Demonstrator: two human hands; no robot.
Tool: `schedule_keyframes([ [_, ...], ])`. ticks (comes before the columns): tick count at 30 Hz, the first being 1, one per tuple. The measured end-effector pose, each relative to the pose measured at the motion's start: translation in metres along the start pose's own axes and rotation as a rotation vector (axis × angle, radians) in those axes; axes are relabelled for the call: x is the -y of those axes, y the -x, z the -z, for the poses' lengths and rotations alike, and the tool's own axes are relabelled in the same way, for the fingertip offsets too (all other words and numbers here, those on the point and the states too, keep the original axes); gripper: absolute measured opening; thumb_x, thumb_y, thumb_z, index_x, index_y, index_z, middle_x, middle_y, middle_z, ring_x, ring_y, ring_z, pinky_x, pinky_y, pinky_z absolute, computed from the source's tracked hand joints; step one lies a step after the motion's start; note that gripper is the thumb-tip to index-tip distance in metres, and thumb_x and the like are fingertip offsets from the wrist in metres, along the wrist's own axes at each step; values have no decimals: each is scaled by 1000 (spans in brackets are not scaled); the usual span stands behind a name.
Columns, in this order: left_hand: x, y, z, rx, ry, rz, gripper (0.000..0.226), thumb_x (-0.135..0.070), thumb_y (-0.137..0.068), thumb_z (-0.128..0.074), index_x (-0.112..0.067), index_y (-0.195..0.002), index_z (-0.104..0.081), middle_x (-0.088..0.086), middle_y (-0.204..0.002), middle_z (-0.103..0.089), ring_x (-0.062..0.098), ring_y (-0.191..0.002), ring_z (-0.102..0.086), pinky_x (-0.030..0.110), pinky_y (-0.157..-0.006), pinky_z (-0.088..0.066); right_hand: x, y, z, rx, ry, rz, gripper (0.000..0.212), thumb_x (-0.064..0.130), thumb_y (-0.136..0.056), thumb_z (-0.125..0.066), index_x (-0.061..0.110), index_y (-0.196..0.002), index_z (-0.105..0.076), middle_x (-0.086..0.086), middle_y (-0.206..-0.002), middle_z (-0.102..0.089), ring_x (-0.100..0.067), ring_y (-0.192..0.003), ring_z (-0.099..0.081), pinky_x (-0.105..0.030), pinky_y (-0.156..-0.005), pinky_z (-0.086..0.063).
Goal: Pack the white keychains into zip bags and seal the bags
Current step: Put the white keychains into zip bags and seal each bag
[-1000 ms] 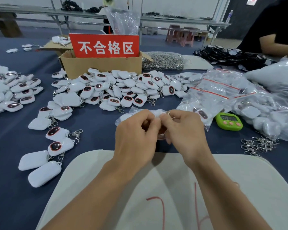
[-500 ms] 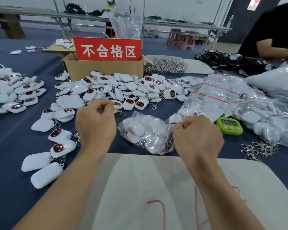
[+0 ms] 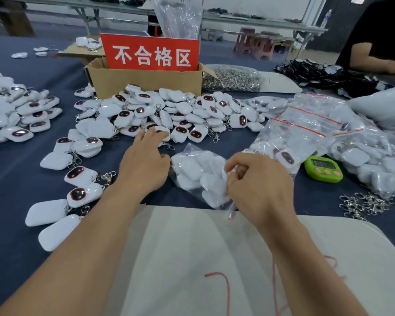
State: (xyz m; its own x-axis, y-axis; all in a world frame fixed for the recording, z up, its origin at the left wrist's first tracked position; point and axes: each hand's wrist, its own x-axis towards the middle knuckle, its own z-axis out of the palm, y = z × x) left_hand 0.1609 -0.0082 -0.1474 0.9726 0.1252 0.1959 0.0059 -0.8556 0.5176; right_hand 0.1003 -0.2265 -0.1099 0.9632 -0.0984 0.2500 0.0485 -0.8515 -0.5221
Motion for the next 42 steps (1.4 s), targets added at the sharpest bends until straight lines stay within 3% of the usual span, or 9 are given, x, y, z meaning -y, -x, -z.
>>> schedule_keyframes([
  [5, -2, 3, 1, -2, 54, -31, 51, -11, -93, -53, -29, -140, -49, -6, -166, -25, 21, -150, -27, 42, -111, -35, 1, -1, 1, -13, -61, -109, 23, 16, -83, -55, 32, -85, -72, 11, -78, -69, -20, -83, -65, -37, -80, -55],
  [12, -3, 4, 0, -6, -33, -97, 57, -16, -99, -52, -24, -154, -43, -4, -161, -35, 19, -147, -30, 37, -120, -27, 0, -1, -3, -127, -178, -80, 26, 11, -81, -55, 30, -81, -73, 12, -72, -70, -18, -74, -64, -37, -75, -56],
  [19, -5, 3, -1, -206, -48, 12, 32, -21, -102, -52, -22, -131, -66, 4, -134, -55, 29, -121, -47, 43, -95, -43, -7, 0, -9, -136, -332, -4, 24, 10, -82, -60, 30, -80, -73, 27, -70, -66, -3, -64, -60, -21, -61, -46],
  [22, -7, 2, 1, -300, 33, 74, 26, -22, -105, -43, -16, -106, -68, 6, -99, -64, 28, -91, -49, 39, -74, -38, -9, 0, -10, -135, -375, 7, 24, 11, -81, -59, 30, -79, -72, 25, -65, -65, -2, -61, -60, -20, -60, -43],
  [27, -19, 9, 12, -402, 463, 65, 40, -28, -101, -53, -20, -63, -59, -6, -50, -51, 8, -52, -46, 15, -54, -37, -7, 0, -9, -164, -414, 23, 24, 8, -82, -63, 30, -77, -73, 23, -64, -64, -5, -60, -60, -19, -60, -44],
  [29, -32, 16, 15, -318, 675, 29, 28, -30, -98, -62, -31, -73, -75, -9, -53, -64, 4, -47, -56, 12, -54, -43, -5, 1, -8, -177, -451, 22, 25, 8, -85, -66, 31, -78, -74, 23, -68, -66, -5, -63, -61, -13, -61, -45],
  [33, -59, 29, 9, -195, 915, 23, 17, -24, -91, -74, -35, -80, -80, -5, -60, -71, 10, -46, -61, 18, -46, -46, 6, 6, -8, -132, -561, 59, 28, 19, -84, -78, 45, -92, -72, 22, -85, -72, -4, -82, -64, -11, -74, -48],
  [37, -75, 40, 1, -142, 890, -39, 14, -31, -84, -76, -44, -81, -79, -12, -71, -76, 6, -57, -70, 20, -50, -53, 13, 9, -17, -84, -498, 80, 26, 32, -79, -82, 44, -98, -71, 23, -89, -70, 4, -91, -60, -4, -73, -43],
  [42, -73, 38, 3, -4, 965, -36, 12, -43, -79, -72, -36, -79, -82, 0, -66, -74, 12, -54, -66, 26, -56, -56, 10, 4, -14, -46, -590, 86, 23, 14, -90, -74, 36, -99, -75, 28, -91, -71, 1, -88, -67, -14, -77, -51],
])
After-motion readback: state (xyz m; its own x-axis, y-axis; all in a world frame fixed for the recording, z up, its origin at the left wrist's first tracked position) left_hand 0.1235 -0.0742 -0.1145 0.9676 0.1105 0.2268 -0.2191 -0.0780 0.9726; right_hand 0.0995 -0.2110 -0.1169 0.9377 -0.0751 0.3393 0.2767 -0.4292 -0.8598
